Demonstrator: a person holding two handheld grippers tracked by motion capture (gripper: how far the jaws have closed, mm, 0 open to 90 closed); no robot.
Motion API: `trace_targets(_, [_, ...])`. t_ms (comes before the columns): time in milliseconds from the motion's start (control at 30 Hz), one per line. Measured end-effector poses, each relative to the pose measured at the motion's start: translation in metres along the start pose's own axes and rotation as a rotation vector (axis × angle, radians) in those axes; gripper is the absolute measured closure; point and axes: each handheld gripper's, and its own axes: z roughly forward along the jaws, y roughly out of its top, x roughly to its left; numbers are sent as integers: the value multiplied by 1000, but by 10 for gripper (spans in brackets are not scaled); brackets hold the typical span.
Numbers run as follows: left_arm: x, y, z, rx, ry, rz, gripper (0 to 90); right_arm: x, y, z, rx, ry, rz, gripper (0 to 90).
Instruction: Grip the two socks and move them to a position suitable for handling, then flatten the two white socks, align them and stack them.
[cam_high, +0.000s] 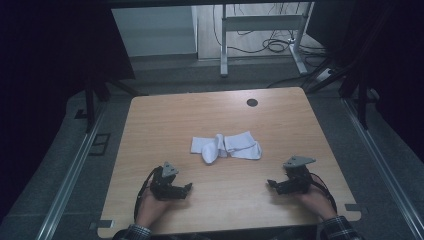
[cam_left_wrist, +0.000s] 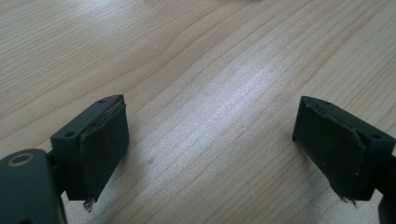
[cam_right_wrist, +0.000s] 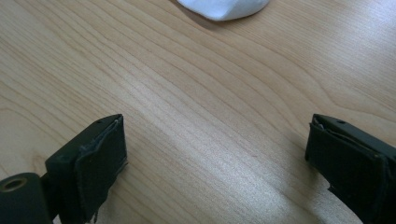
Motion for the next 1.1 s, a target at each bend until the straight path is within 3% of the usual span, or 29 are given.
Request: trace_targets(1100, [-1,0,0,0,4,-5,111,-3,7,4,30,14,-17,64])
